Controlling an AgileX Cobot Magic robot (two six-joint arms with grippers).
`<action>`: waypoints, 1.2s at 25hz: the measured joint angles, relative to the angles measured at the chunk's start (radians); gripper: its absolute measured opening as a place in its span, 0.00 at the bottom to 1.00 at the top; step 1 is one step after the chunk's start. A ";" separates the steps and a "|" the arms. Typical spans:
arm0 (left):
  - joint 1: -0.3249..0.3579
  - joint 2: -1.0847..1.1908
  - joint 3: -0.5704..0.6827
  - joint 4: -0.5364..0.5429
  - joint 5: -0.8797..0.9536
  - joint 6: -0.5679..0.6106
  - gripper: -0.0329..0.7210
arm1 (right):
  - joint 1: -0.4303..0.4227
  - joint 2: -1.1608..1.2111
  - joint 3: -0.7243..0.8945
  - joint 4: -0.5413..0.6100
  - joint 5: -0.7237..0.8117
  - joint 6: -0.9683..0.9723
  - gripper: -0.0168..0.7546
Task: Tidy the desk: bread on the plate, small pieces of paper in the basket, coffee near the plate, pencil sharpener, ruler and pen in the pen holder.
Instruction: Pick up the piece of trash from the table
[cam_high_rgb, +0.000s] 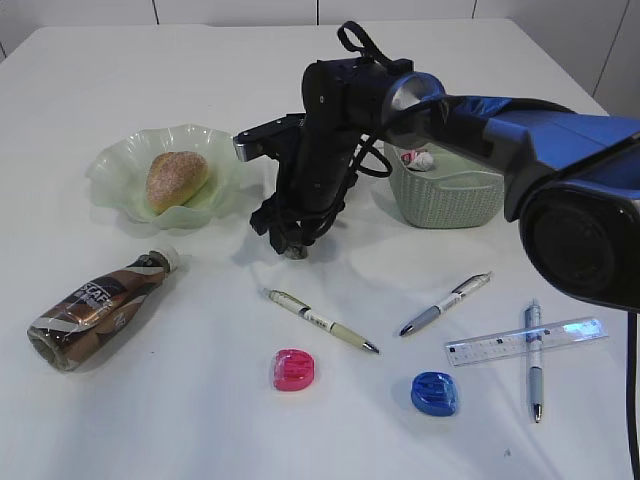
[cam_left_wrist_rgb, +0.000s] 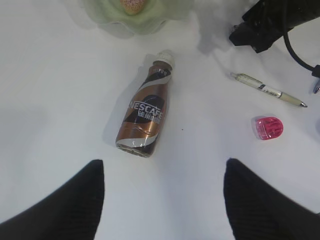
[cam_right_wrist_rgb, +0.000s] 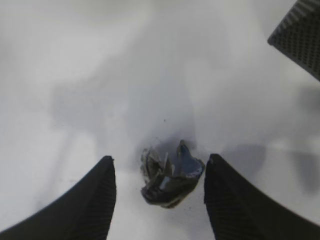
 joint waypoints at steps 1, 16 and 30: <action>0.000 0.000 0.000 0.000 0.000 0.000 0.74 | 0.000 0.000 0.000 0.000 -0.002 0.000 0.60; 0.000 0.000 0.000 0.000 0.000 0.000 0.74 | 0.000 0.015 0.000 0.006 -0.008 -0.002 0.53; 0.000 0.000 0.000 0.000 0.000 0.000 0.74 | 0.000 0.020 0.000 0.006 -0.011 -0.002 0.12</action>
